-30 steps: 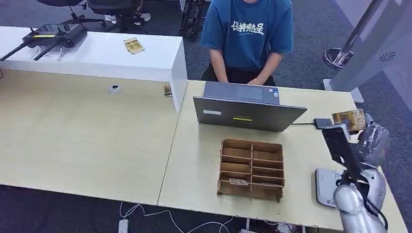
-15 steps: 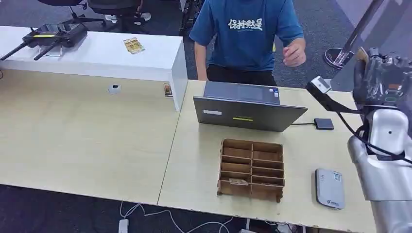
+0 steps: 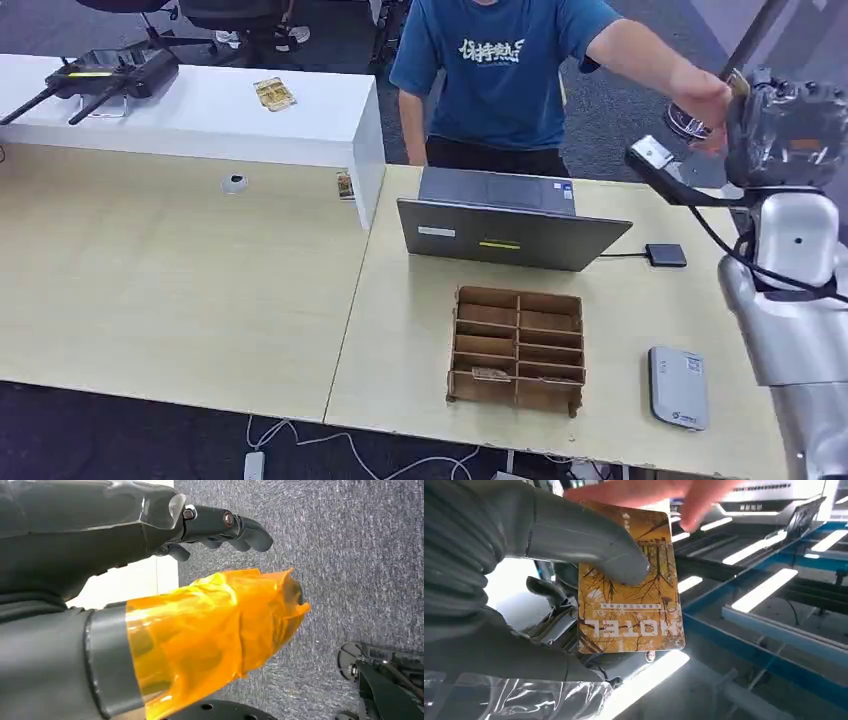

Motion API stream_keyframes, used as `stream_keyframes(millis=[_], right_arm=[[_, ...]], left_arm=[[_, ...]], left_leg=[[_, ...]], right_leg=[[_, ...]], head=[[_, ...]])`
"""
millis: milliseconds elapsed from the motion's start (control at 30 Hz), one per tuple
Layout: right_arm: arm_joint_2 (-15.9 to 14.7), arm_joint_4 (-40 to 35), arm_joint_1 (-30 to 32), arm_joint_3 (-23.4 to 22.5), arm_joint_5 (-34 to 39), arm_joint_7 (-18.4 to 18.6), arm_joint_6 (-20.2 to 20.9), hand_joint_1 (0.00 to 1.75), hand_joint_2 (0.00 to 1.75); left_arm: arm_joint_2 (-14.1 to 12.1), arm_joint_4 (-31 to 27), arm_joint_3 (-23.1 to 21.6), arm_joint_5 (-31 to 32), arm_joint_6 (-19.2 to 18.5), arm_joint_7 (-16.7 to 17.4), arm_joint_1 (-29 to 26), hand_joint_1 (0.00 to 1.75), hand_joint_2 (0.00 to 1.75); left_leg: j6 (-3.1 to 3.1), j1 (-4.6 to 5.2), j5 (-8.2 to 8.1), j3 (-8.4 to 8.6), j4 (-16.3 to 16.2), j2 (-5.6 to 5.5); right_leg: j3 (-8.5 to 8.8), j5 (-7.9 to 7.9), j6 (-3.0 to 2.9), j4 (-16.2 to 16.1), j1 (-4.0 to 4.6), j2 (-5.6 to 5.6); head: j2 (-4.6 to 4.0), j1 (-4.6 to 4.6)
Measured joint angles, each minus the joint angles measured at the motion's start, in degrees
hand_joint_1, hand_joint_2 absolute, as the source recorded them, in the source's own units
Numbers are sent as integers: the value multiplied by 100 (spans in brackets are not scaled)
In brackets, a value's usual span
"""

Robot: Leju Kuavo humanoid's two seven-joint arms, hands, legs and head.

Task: Pass the card to the sensor for recognition and then transmit it.

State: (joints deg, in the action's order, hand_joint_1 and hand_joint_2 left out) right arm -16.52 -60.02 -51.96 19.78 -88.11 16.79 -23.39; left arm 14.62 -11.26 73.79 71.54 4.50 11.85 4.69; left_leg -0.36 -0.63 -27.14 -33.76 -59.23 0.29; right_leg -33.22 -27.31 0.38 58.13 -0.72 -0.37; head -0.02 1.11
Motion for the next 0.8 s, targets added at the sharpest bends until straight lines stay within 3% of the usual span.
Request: stream_keyframes(millis=[200, 633, 733, 767, 800], right_arm=[[-46, 140, -330, 433, -24, 325, -120, 175, 175], [-48, 297, -325, 417, 199, 164, 4, 168, 175], [-46, 321, -313, 382, 260, 118, 57, 173, 175], [-46, 332, -304, 376, 285, 113, 57, 164, 175], [-46, 343, -295, 367, 298, 109, 57, 106, 175]], left_arm=[[-4, 0, -59, 13, -31, -31, 0, 0, 0], [-20, 0, -92, 13, -31, -61, 0, 0, 0], [-20, 0, -92, 13, -31, -61, 0, 0, 0], [-20, 0, -92, 13, -28, -61, 0, 0, 0], [-20, 0, -92, 13, -28, -61, 0, 0, 0]], left_leg=[[1, -1, 2, 0, 0, -2], [1, 0, 1, -2, -1, -8], [1, 0, 1, -4, 0, -9], [1, 0, 1, -5, 0, -9], [1, 0, 1, -5, 0, -9]], right_leg=[[-1, 0, 0, 0, 1, -2], [-2, 0, 0, -1, 0, -6], [-4, -1, 0, -1, 0, -6], [-5, -1, 0, -1, 0, -7], [-6, -1, 0, -1, 0, -7]], head=[[0, 0], [0, 0], [0, 0], [0, 0], [0, 0]])
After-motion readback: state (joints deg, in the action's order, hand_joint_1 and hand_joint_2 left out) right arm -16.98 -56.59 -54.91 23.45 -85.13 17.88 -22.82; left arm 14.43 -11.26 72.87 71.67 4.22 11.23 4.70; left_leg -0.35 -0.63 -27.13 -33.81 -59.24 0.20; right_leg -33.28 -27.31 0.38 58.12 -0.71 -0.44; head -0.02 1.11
